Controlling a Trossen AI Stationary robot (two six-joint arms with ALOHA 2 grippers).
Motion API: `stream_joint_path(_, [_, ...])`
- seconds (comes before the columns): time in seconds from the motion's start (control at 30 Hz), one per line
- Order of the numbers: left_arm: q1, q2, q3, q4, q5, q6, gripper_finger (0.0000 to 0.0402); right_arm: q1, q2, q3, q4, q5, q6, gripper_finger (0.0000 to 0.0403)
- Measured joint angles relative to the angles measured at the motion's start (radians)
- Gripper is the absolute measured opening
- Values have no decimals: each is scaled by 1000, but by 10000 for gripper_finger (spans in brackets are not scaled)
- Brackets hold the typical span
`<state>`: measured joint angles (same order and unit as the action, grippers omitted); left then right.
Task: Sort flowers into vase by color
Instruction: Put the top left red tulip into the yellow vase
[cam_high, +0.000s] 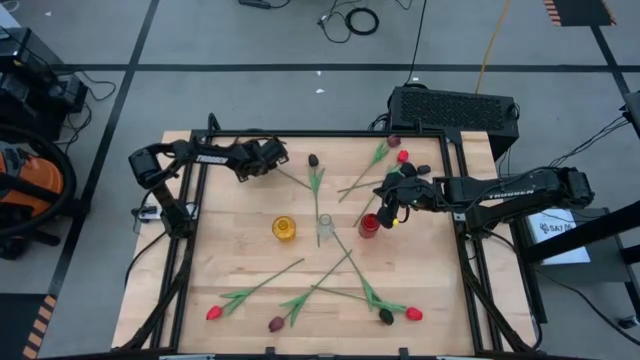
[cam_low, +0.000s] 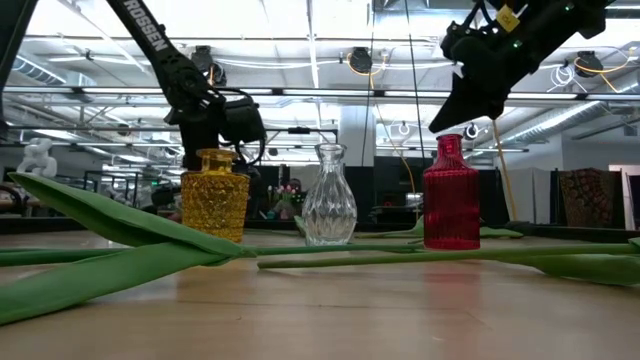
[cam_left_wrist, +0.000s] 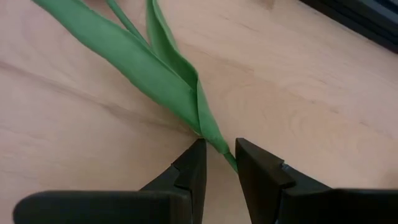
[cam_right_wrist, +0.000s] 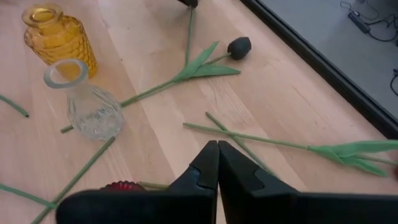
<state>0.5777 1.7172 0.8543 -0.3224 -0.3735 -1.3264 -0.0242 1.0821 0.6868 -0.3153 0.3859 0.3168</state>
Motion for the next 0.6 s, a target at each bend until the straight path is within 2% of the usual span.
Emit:
stream_joint_path(0.43, [13, 0, 0, -28, 8, 28, 89, 0, 0, 0, -13, 0, 16, 0])
stream_joint_path(0.6, [12, 0, 0, -28, 10, 56, 54, 0, 0, 0, -13, 0, 16, 0])
